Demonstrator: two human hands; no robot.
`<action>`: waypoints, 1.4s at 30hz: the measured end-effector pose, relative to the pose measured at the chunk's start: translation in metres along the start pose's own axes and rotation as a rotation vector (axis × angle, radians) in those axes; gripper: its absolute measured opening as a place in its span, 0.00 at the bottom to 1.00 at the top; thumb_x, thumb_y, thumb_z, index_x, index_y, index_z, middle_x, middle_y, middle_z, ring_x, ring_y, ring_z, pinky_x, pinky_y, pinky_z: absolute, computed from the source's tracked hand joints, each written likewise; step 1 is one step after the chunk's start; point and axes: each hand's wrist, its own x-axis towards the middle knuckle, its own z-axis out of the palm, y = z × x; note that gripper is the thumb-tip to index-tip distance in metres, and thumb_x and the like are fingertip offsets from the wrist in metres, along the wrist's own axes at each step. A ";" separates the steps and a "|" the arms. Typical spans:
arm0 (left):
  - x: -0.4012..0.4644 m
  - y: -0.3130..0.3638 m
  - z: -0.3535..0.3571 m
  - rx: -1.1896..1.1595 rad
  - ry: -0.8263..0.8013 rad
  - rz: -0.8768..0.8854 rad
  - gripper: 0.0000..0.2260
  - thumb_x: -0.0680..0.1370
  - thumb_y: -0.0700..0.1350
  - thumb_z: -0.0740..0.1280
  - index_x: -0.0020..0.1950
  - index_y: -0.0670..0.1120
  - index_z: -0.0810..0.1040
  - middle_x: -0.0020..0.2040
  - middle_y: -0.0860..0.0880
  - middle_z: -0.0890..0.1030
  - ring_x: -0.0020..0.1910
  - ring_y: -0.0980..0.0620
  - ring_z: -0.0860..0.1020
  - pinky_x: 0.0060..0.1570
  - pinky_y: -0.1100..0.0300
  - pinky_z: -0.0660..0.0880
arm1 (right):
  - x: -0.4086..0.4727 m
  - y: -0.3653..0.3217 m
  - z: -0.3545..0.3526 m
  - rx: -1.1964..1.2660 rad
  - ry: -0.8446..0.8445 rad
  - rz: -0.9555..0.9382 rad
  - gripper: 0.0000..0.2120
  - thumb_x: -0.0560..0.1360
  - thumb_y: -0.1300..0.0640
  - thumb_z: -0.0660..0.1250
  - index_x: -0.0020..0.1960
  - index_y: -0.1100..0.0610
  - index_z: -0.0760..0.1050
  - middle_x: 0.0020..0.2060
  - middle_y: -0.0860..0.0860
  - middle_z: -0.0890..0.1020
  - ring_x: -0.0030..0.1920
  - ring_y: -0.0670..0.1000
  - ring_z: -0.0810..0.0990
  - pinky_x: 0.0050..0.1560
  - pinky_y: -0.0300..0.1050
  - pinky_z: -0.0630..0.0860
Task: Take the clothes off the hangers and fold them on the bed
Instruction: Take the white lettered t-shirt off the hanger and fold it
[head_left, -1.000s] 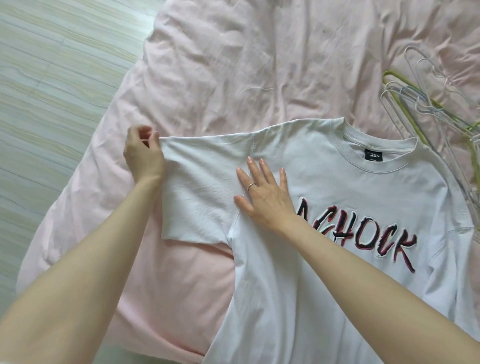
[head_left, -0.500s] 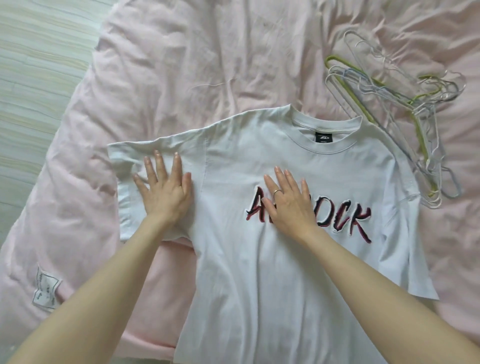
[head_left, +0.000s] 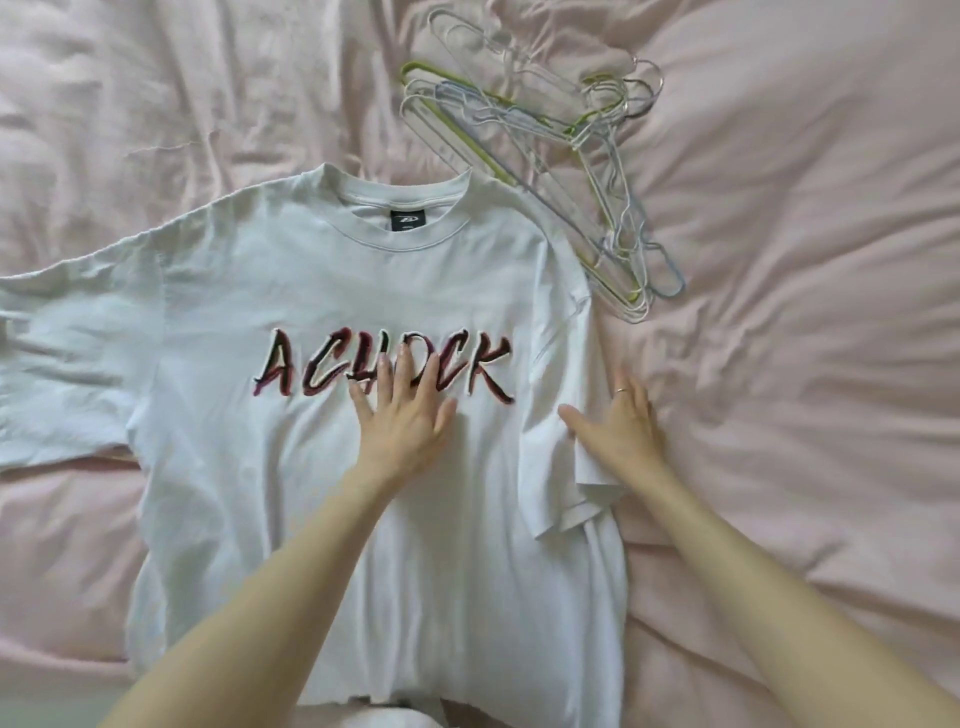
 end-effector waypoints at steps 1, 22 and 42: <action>-0.004 0.014 0.004 -0.031 -0.019 -0.011 0.28 0.81 0.58 0.49 0.78 0.53 0.44 0.78 0.48 0.41 0.76 0.45 0.40 0.70 0.36 0.40 | -0.003 0.008 0.003 0.030 -0.042 -0.006 0.46 0.70 0.40 0.68 0.77 0.59 0.48 0.76 0.55 0.53 0.76 0.55 0.52 0.74 0.52 0.52; -0.009 0.098 0.022 -0.093 0.085 0.064 0.23 0.82 0.51 0.53 0.77 0.51 0.55 0.78 0.46 0.47 0.77 0.46 0.45 0.70 0.38 0.46 | 0.116 0.074 -0.153 0.122 0.258 -0.012 0.13 0.76 0.52 0.64 0.43 0.63 0.76 0.47 0.64 0.79 0.53 0.63 0.76 0.44 0.47 0.67; -0.005 0.121 0.040 -0.020 0.005 0.055 0.22 0.81 0.51 0.55 0.75 0.52 0.57 0.78 0.48 0.48 0.76 0.44 0.42 0.69 0.36 0.43 | 0.071 0.122 -0.062 0.399 -0.009 0.306 0.34 0.73 0.38 0.64 0.60 0.69 0.71 0.58 0.63 0.77 0.60 0.61 0.75 0.57 0.49 0.71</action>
